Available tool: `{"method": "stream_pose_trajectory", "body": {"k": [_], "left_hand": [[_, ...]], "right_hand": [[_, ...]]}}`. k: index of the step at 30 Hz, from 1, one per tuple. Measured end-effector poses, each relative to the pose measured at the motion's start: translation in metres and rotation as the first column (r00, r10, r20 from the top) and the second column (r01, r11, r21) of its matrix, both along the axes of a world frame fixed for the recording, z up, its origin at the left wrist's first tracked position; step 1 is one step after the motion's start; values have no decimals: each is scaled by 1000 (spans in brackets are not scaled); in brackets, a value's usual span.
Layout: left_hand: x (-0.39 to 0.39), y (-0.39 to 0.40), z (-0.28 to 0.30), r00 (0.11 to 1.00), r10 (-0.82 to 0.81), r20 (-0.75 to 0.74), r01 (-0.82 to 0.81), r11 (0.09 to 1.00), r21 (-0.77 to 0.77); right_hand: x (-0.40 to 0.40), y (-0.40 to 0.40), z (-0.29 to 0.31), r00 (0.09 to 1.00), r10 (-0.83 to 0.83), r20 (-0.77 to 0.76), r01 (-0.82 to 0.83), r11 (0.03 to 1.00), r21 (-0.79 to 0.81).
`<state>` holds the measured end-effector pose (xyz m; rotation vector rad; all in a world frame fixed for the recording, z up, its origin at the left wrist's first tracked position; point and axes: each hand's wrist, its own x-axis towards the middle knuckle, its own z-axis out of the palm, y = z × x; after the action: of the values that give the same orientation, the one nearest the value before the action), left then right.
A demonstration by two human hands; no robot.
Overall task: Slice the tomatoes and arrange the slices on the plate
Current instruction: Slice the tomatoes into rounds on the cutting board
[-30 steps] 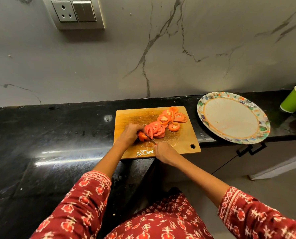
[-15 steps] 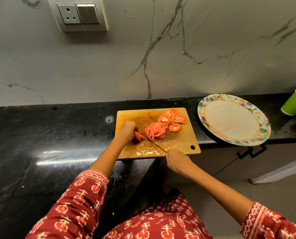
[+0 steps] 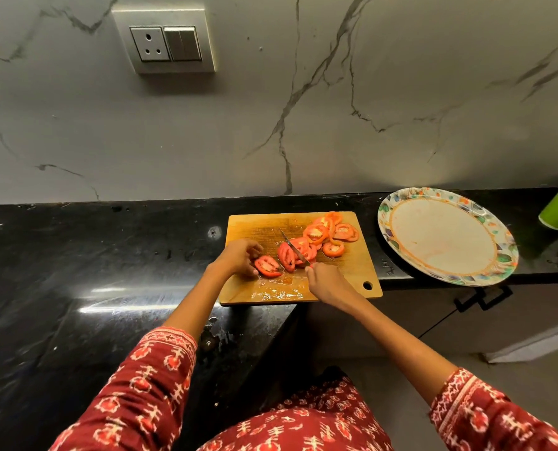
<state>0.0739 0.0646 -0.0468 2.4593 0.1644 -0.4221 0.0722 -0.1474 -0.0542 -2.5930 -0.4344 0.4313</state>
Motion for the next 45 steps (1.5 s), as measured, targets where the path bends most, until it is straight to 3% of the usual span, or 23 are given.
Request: {"method": "stream_pose_trajectory", "body": {"k": [4,9,13,16,26,34,39,45], "left_hand": [[-2,-3,-9,993,-80,89,76,996,51],[-5,4,-15,997,55,51,-61,991,121],[-6,-1,-12,993,-29,115,24,999,46],[-7,-7,-13,982,-64,175,47,994,97],[-16,-2,-7,965,193,179,-182,980,-77],[-21,1,-9,984,100,147,-99,995,-12],[-13,-5,-7,992,-30,122,21,997,73],[-1,-15,-15,984,-144,109,120,972,202]], "right_hand": [[-2,0,-1,1000,0,3,0,1000,0],[-5,0,-3,1000,-19,10,18,999,27],[-7,2,-4,1000,-2,-2,2,999,41],[-10,6,-11,999,16,-31,-15,999,32],[-19,7,-7,999,-25,-43,30,993,117],[-20,9,-14,998,-12,-66,20,993,115],[-22,10,-16,989,-7,-146,29,988,152],[-36,10,-15,879,-79,-470,251,915,315]]}}
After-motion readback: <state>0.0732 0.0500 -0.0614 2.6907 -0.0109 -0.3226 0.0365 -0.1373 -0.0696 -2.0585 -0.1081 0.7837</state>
